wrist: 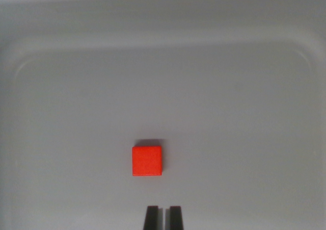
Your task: Reach red block
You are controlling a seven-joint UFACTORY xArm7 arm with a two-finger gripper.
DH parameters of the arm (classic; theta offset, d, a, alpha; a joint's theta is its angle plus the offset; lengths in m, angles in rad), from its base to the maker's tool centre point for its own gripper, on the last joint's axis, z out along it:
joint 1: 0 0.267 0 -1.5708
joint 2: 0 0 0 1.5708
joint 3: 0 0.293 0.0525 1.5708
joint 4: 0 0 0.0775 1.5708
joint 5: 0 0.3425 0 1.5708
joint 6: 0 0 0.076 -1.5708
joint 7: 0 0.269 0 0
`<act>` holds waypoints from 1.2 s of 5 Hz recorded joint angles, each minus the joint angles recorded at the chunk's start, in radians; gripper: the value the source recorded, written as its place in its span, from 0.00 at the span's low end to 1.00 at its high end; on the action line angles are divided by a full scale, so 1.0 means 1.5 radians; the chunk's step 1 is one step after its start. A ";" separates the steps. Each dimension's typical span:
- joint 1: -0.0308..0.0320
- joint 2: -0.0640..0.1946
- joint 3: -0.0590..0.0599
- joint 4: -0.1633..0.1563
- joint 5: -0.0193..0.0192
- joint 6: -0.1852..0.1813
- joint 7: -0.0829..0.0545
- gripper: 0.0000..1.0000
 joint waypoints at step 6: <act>0.0055 0.024 0.002 -0.046 -0.0055 -0.066 0.012 0.00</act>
